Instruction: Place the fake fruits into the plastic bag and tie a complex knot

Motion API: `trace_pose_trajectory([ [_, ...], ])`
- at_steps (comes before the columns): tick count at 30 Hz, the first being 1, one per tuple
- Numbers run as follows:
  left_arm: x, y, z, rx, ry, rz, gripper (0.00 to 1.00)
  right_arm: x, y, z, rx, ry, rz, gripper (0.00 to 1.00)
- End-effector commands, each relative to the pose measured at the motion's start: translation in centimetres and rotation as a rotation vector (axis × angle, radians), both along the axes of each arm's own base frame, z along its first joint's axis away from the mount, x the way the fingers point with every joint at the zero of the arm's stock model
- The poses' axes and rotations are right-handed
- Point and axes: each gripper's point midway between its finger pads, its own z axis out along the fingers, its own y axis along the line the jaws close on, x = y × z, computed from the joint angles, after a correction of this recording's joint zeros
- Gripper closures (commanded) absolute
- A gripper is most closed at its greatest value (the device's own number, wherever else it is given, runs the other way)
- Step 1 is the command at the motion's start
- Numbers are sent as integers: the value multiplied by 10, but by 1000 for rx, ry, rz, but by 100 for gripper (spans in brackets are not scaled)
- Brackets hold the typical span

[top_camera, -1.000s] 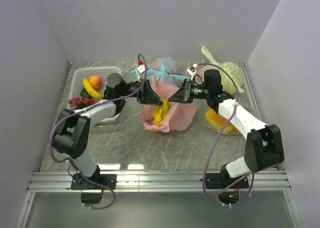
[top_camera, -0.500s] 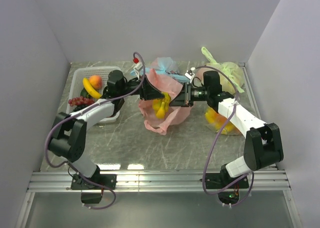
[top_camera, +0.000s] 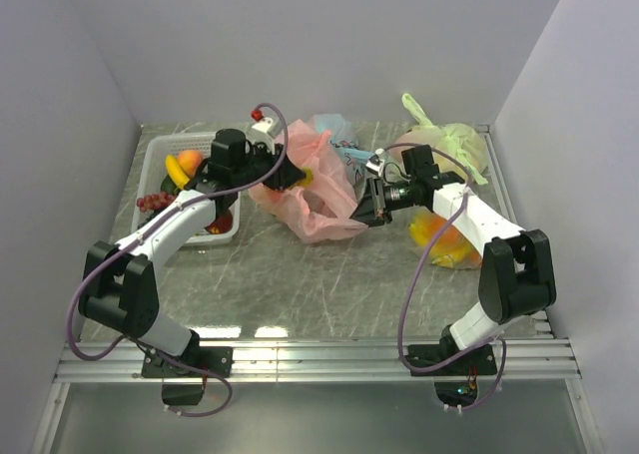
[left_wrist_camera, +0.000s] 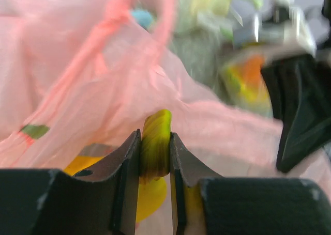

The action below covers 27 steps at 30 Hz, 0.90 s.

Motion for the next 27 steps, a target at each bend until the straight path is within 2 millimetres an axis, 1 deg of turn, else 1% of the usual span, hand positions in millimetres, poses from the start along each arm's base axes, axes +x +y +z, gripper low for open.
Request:
trace_pose_trajectory([
  [1,-43,-16,5,121,-87,-239,100,9,3,20,36,-48,11,100],
  [2,-61,-19,-5,126,-49,-317,100,15,2,17,13,-61,-8,100],
  [3,-83,-28,-7,106,-30,-426,100,19,2,15,-3,-76,-17,100],
  [4,-92,-29,-11,134,-87,-503,99,21,3,13,-17,-84,-23,100],
  [5,-106,-27,-19,147,-53,-555,95,29,2,11,-50,-119,-39,100],
  [6,-114,-29,-17,151,-70,-604,94,31,1,10,-68,-133,-40,92],
  [7,-124,-32,-17,162,-112,-680,95,33,-1,9,-98,-156,-40,74],
  [8,-129,-33,-23,170,-104,-723,96,43,-3,15,-132,-208,-57,59],
  [9,-138,-33,-22,187,-71,-759,96,50,-9,11,-200,-230,-86,44],
  [10,-140,-34,-24,206,-104,-804,97,61,-14,14,-247,-297,-96,15],
  [11,-140,-34,-31,221,-87,-832,98,74,-15,29,-267,-366,-116,10],
  [12,-144,-33,-28,228,-65,-853,98,86,-22,32,-322,-409,-155,9],
  [13,-143,-34,-29,236,-89,-877,98,93,-24,38,-342,-460,-158,8],
  [14,-142,-34,-29,243,-88,-883,97,104,-23,53,-348,-523,-173,8],
  [16,-140,-34,-32,254,-86,-890,97,114,-20,59,-392,-591,-171,7],
  [17,-138,-35,-32,257,-91,-896,97,122,-11,66,-407,-656,-139,6],
  [18,-137,-35,-33,260,-89,-898,97,122,-7,64,-427,-662,-117,6],
  [19,-137,-35,-34,263,-84,-899,97,130,-8,60,-479,-705,-102,5],
  [20,-138,-36,-33,261,-90,-911,97,137,1,59,-498,-725,-85,5],
  [22,-139,-35,-33,263,-97,-926,97,144,3,51,-535,-738,-70,4],
  [23,-141,-34,-33,265,-85,-935,98,152,2,47,-567,-752,-74,4],
  [25,-143,-33,-31,268,-103,-960,98,157,5,48,-585,-791,-59,4],
  [26,-146,-32,-30,264,-87,-968,98,161,7,53,-573,-810,-55,4],
  [27,-147,-32,-30,263,-86,-975,98,161,10,55,-560,-814,-48,3],
])
